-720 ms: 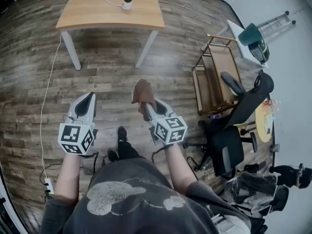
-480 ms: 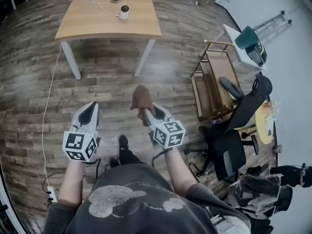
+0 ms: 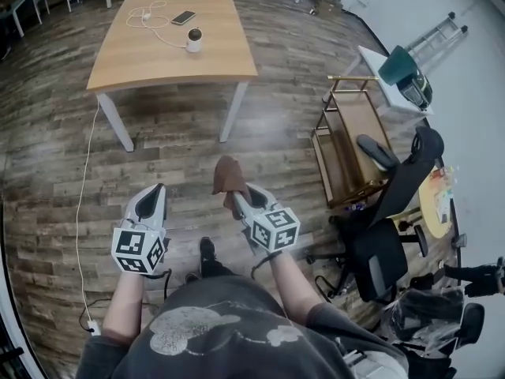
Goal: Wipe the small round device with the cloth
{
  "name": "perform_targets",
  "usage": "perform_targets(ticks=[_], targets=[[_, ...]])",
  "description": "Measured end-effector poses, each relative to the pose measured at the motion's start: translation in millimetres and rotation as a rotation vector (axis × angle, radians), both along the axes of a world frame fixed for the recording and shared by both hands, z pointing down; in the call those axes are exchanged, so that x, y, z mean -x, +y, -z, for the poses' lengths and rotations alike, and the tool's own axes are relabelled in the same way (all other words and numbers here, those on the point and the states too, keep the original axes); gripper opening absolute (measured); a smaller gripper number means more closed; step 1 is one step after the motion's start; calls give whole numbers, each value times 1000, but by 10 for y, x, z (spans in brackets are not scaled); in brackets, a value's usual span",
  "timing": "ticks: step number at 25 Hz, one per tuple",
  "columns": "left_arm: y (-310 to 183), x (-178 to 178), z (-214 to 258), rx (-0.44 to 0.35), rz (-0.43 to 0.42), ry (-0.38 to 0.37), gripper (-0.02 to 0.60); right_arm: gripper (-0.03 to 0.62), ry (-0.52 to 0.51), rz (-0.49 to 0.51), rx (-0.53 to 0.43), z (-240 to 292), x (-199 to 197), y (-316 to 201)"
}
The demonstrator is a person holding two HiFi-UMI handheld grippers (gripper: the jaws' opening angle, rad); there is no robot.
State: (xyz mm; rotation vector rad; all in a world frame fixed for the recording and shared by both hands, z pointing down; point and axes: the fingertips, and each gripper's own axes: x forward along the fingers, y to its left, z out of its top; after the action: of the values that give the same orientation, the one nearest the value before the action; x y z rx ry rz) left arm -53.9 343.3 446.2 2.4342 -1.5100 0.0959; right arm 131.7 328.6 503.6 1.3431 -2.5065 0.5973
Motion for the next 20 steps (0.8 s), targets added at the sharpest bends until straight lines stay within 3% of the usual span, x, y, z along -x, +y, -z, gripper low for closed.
perform_targets(ticks=[8,20], targets=[[-404,15,13,3,33,-28,20,75,-16,19,37,-157,-134,-435],[-1118,-39,228,-59,94,-96,20,75,-35,66,-43,68,-53,-1316]])
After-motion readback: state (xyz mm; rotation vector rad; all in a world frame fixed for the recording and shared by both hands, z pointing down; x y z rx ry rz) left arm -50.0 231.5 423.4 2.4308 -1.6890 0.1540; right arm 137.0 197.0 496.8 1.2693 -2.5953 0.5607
